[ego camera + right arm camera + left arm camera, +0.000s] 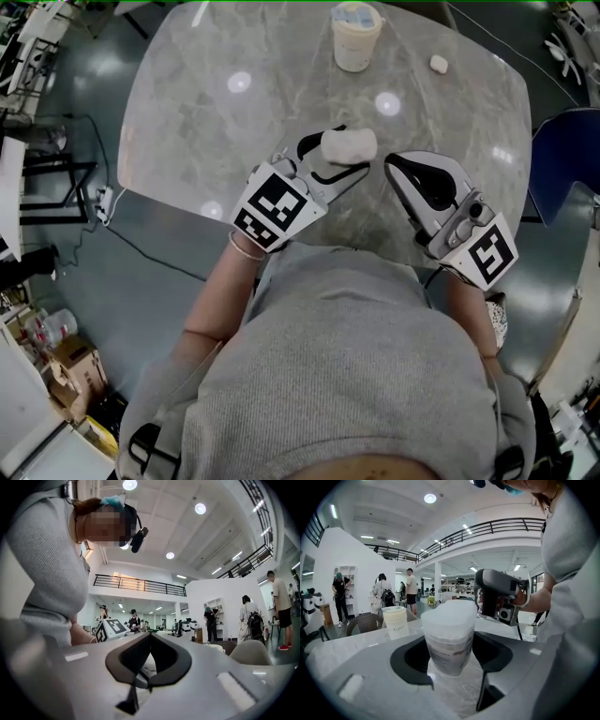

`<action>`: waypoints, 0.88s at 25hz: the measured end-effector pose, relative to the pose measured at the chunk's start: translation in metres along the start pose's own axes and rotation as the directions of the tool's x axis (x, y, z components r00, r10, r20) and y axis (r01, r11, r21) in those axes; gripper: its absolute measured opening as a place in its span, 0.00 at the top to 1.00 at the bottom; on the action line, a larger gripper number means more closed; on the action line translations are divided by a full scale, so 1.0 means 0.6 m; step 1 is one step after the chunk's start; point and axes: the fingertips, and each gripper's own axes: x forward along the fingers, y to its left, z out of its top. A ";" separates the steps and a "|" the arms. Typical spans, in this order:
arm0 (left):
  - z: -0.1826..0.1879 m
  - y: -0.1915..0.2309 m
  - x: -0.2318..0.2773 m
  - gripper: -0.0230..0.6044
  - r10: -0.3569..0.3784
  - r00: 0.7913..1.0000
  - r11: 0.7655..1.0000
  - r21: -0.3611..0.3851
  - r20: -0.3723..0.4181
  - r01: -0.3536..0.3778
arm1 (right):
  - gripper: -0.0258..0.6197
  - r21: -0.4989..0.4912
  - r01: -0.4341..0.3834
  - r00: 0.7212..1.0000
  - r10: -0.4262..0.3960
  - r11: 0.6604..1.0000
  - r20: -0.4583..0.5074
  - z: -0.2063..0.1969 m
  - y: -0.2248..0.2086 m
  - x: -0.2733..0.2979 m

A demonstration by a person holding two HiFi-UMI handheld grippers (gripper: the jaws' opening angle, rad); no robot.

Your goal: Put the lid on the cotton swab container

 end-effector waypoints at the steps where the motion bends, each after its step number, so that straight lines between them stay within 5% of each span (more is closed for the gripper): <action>1: 0.001 0.003 0.002 0.53 -0.006 1.000 1.000 0.002 0.003 0.006 | 0.96 0.002 0.008 1.000 -0.008 1.000 -0.002 -0.001 -0.002 0.001; 22: -0.063 0.031 0.048 0.53 -0.145 0.989 0.983 0.110 -0.008 0.145 | 0.96 0.043 0.253 0.968 -0.253 0.967 -0.005 -0.017 0.006 -0.019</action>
